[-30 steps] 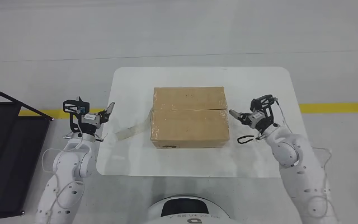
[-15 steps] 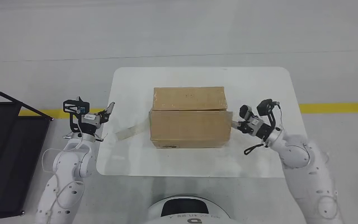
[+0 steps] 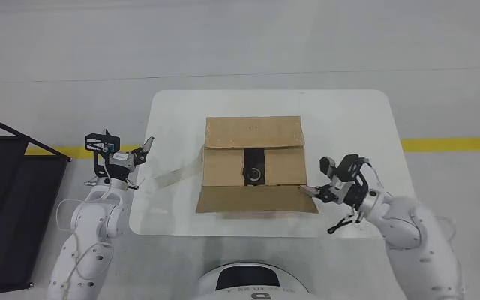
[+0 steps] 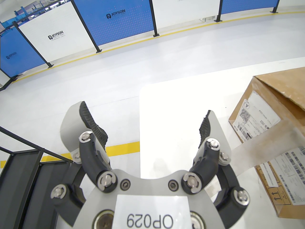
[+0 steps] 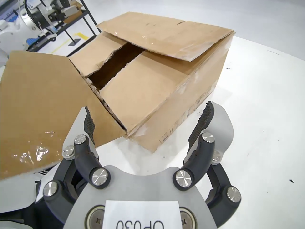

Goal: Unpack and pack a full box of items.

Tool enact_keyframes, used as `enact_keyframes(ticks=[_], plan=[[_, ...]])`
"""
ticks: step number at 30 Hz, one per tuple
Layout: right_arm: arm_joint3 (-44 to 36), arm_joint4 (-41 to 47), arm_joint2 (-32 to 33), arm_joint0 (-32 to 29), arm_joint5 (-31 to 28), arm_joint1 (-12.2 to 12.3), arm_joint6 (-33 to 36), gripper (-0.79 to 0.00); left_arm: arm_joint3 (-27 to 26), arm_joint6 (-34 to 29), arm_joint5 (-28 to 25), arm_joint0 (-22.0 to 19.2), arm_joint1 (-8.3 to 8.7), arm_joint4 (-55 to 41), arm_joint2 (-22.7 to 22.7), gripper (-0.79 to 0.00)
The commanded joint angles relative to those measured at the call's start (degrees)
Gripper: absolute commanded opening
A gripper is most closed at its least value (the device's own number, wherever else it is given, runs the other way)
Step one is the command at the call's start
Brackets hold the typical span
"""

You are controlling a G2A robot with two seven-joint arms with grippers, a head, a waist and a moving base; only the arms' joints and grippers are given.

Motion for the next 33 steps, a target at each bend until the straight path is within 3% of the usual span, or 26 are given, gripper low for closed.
enact_keyframes(ticks=[1,11,15,29,33], plan=[[-1.2,-4.9,-1.1,-1.2,1.2,-0.1,-1.2,0.0,0.0,0.0,0.0,0.0,0.0,0.0,0.0,0.0],[-3.8,-20.5,-5.9,-3.8,11.5,-0.4,-5.9,0.0,0.0,0.0,0.0,0.0,0.0,0.0,0.0,0.0],[-6.7,-17.8,-3.9,-7.3,9.3,-0.2,-9.6,0.0,0.0,0.0,0.0,0.0,0.0,0.0,0.0,0.0],[-6.7,-17.8,-3.9,-7.3,9.3,-0.2,-9.6,0.0,0.0,0.0,0.0,0.0,0.0,0.0,0.0,0.0],[-9.6,-11.2,-1.4,-9.0,7.5,-0.3,-16.0,0.0,0.0,0.0,0.0,0.0,0.0,0.0,0.0,0.0]])
